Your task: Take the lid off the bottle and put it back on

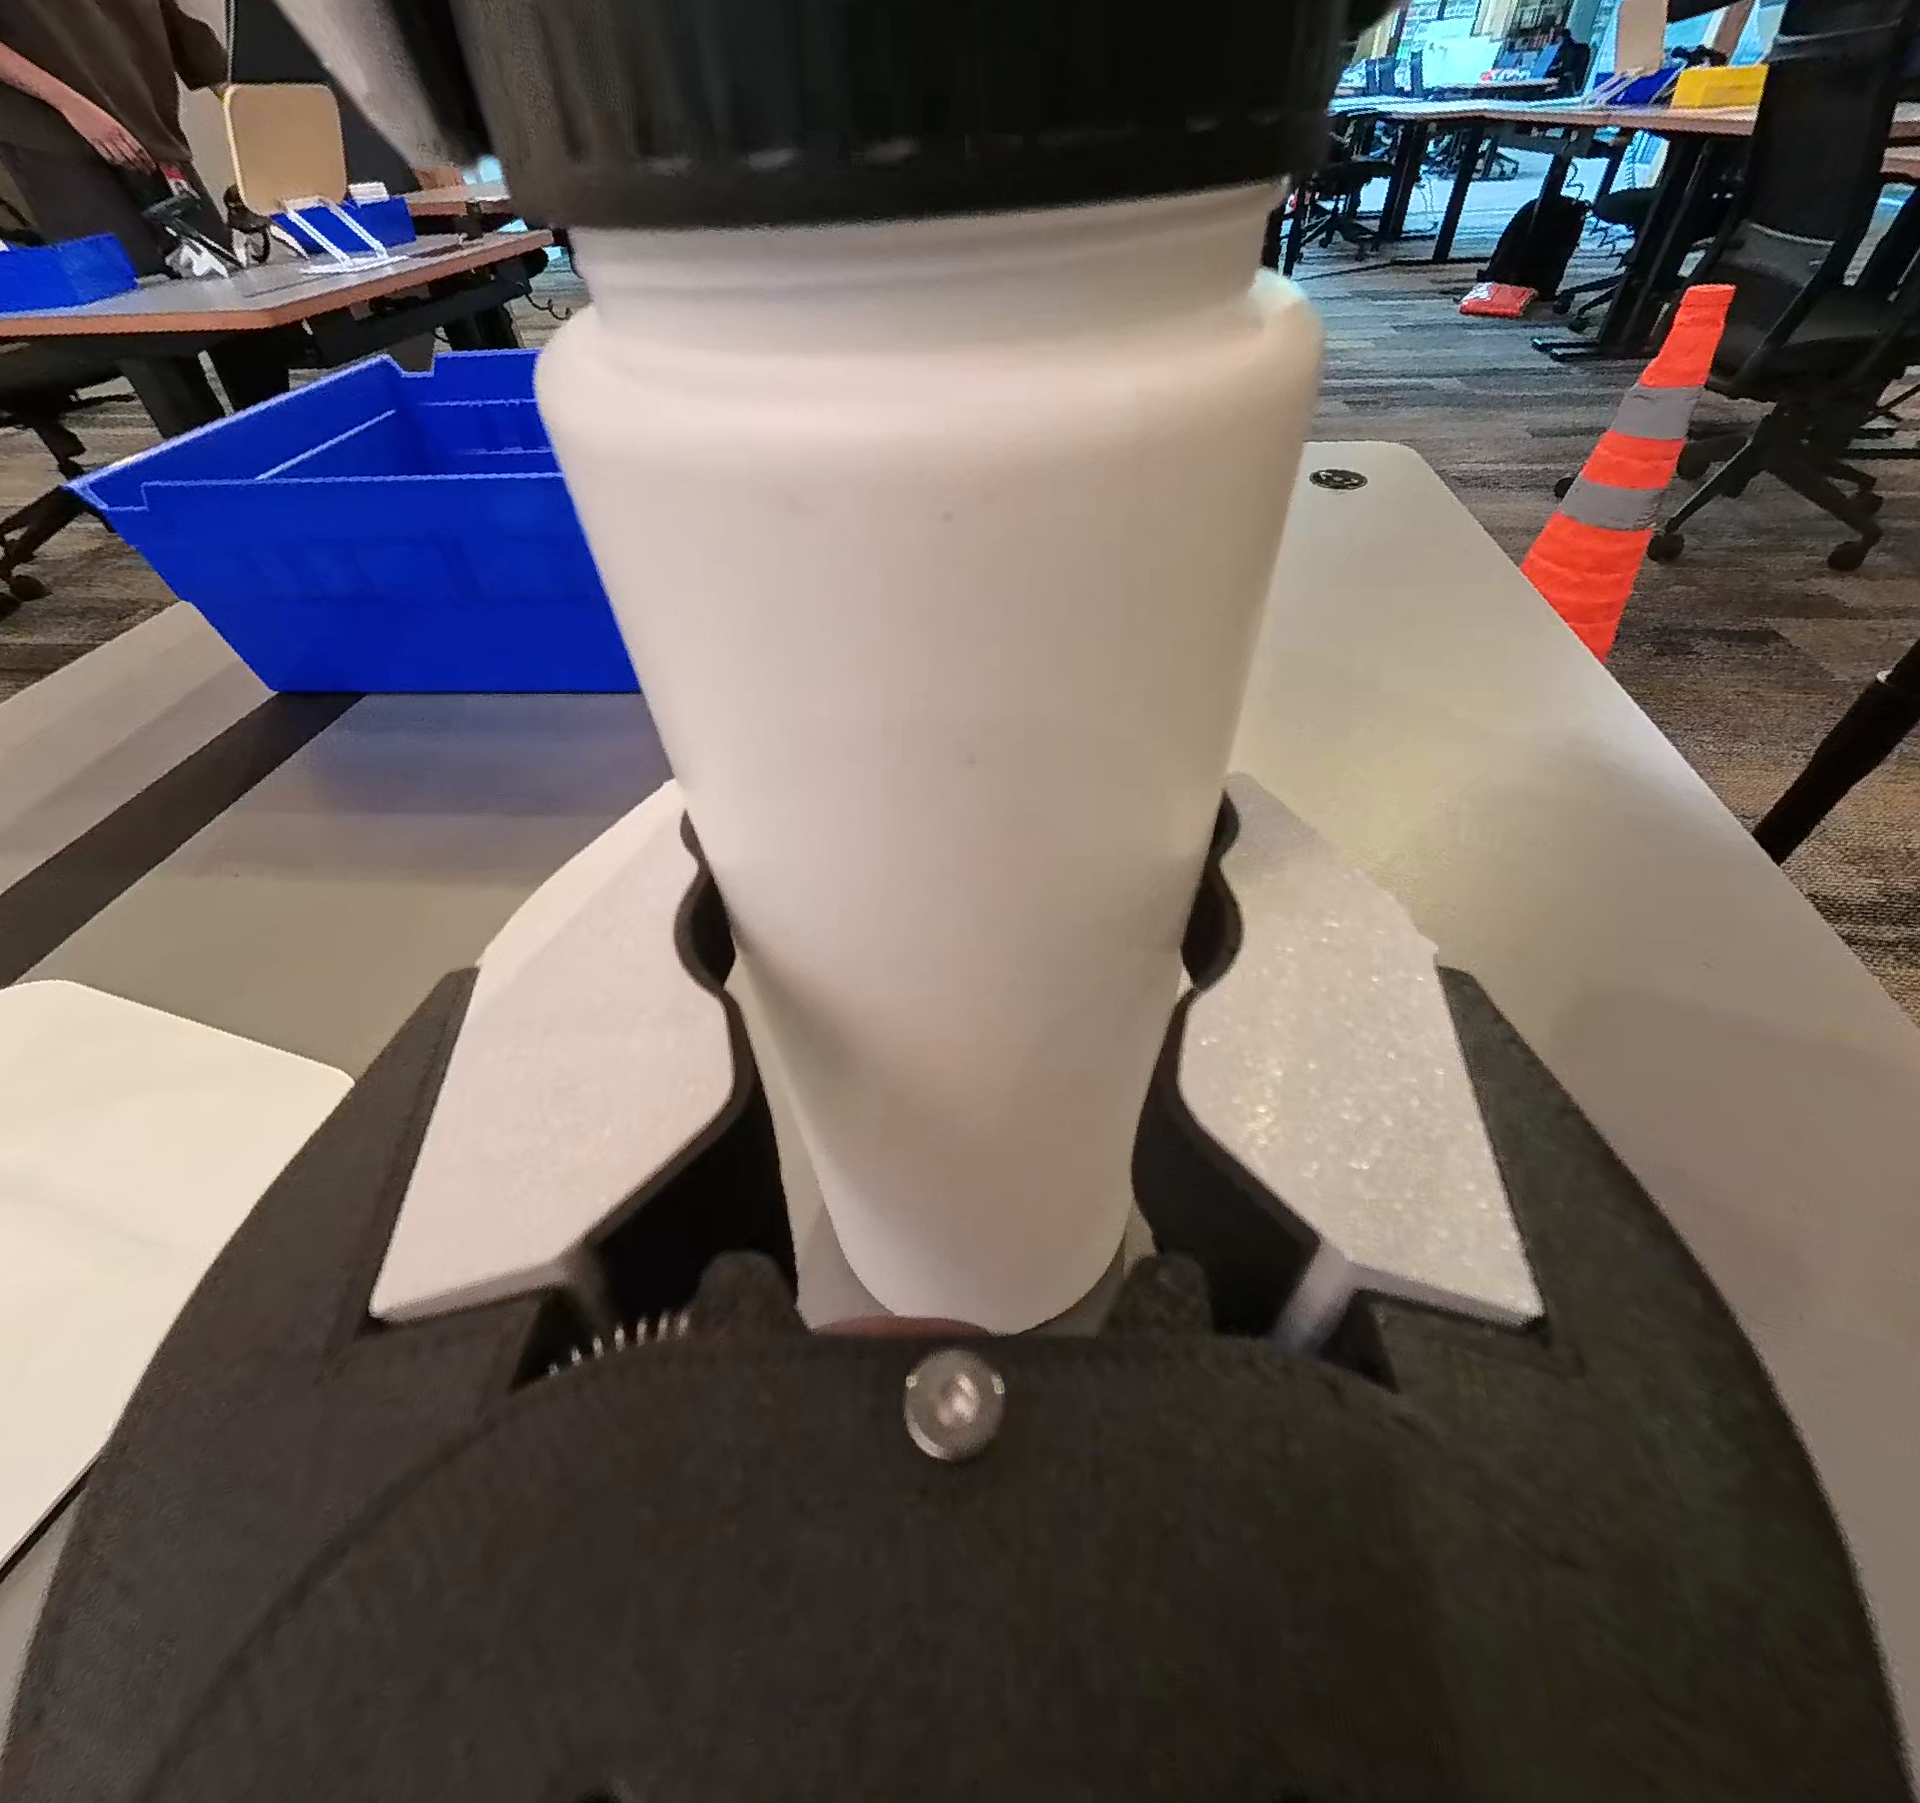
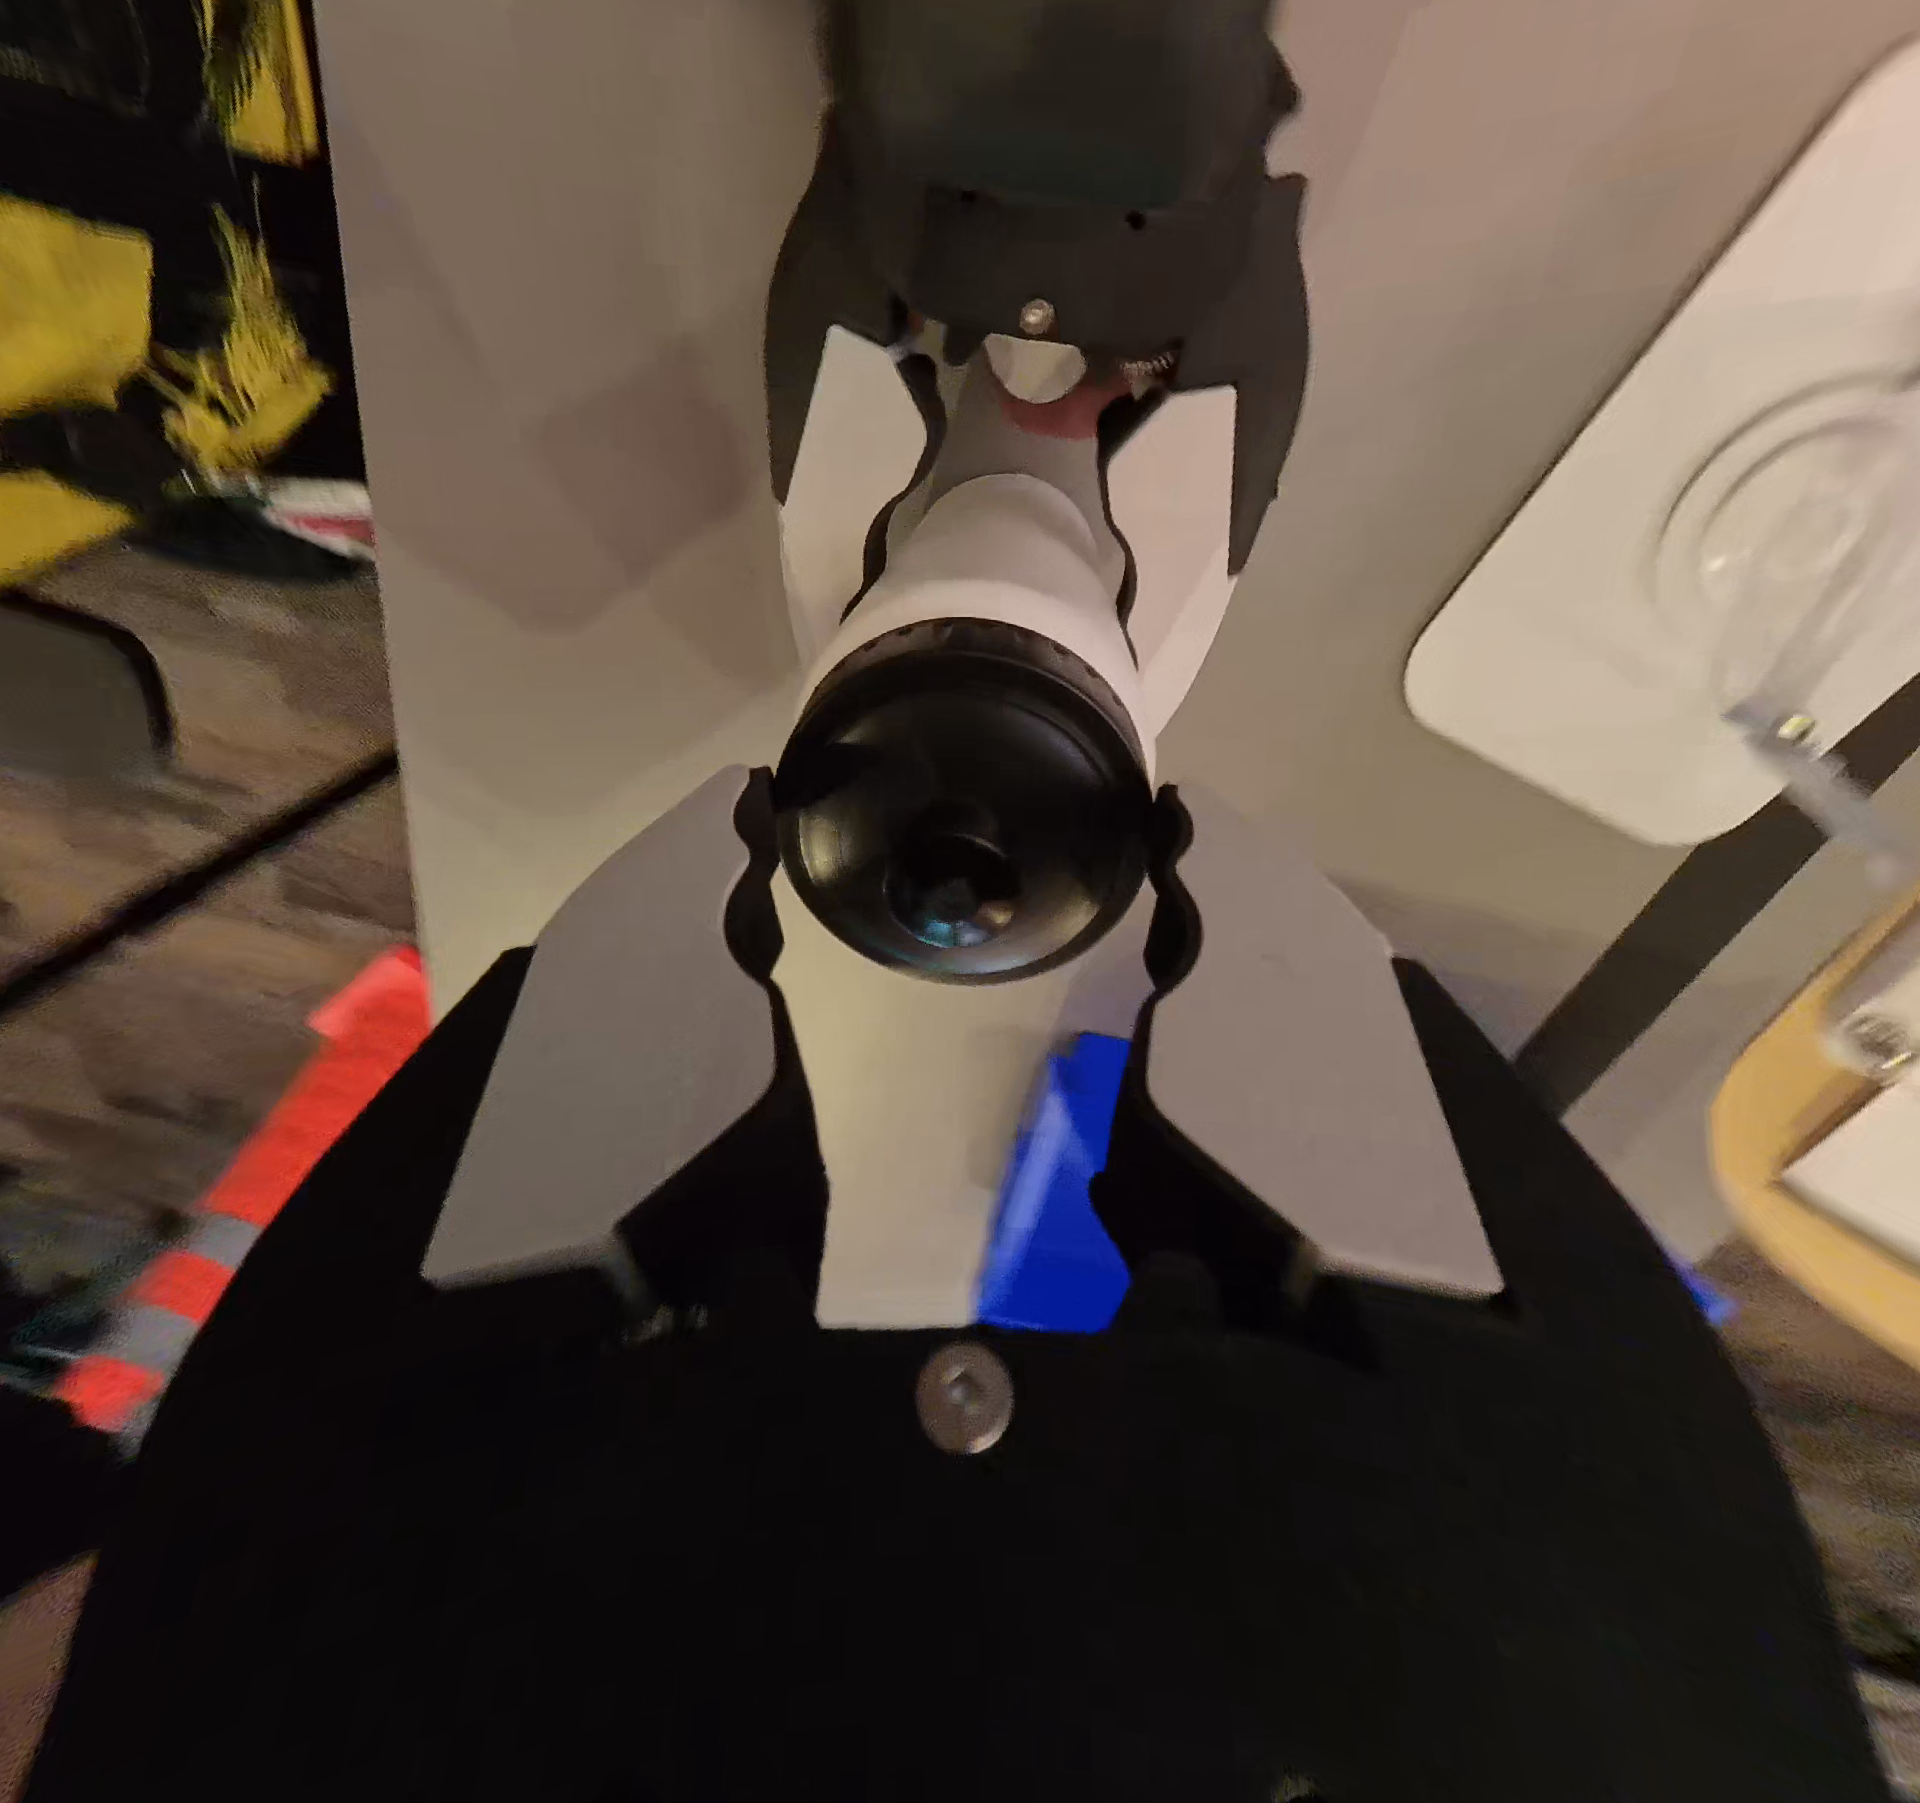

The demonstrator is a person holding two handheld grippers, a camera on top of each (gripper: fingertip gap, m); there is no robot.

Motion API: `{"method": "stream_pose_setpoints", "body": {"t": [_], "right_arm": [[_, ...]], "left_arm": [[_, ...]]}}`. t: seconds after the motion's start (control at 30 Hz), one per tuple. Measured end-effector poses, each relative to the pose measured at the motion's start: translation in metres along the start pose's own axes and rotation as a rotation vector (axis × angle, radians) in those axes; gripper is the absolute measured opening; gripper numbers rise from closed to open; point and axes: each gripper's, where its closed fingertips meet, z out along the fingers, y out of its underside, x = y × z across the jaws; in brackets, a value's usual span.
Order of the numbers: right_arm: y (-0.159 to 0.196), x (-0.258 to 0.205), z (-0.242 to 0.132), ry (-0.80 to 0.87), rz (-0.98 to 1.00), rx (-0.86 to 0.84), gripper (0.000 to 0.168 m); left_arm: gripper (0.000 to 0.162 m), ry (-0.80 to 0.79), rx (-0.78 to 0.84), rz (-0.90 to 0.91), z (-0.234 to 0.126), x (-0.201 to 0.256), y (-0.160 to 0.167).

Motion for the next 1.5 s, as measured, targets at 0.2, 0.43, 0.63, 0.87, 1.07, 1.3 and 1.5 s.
{"method": "stream_pose_setpoints", "body": {"t": [0.2, 0.43, 0.63, 0.87, 1.07, 1.3, 1.5], "right_arm": [[-0.002, 0.005, 0.0, 0.019, 0.532, 0.107, 0.07], [0.006, 0.013, -0.002, 0.117, 0.058, 0.02, 0.104], [0.004, 0.002, 0.003, 0.047, -0.074, -0.033, 0.071], [0.002, 0.002, 0.004, 0.07, 0.547, 0.058, 0.072], [0.006, 0.004, -0.005, 0.098, 0.186, 0.012, 0.103], [0.011, 0.001, 0.0, 0.023, -0.035, -0.056, 0.07], [0.003, 0.002, 0.0, 0.019, 0.52, 0.028, 0.07]], "left_arm": [[0.086, -0.005, 0.003, -0.008, -0.001, -0.002, 0.0], [0.087, -0.002, -0.001, 0.006, 0.0, 0.0, 0.0], [0.087, -0.002, 0.001, -0.001, 0.0, -0.001, 0.0], [0.086, -0.007, 0.001, -0.002, -0.001, -0.001, 0.0], [0.086, -0.004, -0.002, 0.006, 0.0, 0.0, 0.0], [0.086, -0.004, 0.001, 0.002, 0.0, -0.001, 0.0], [0.086, -0.002, 0.011, -0.012, -0.002, -0.003, 0.0]]}}
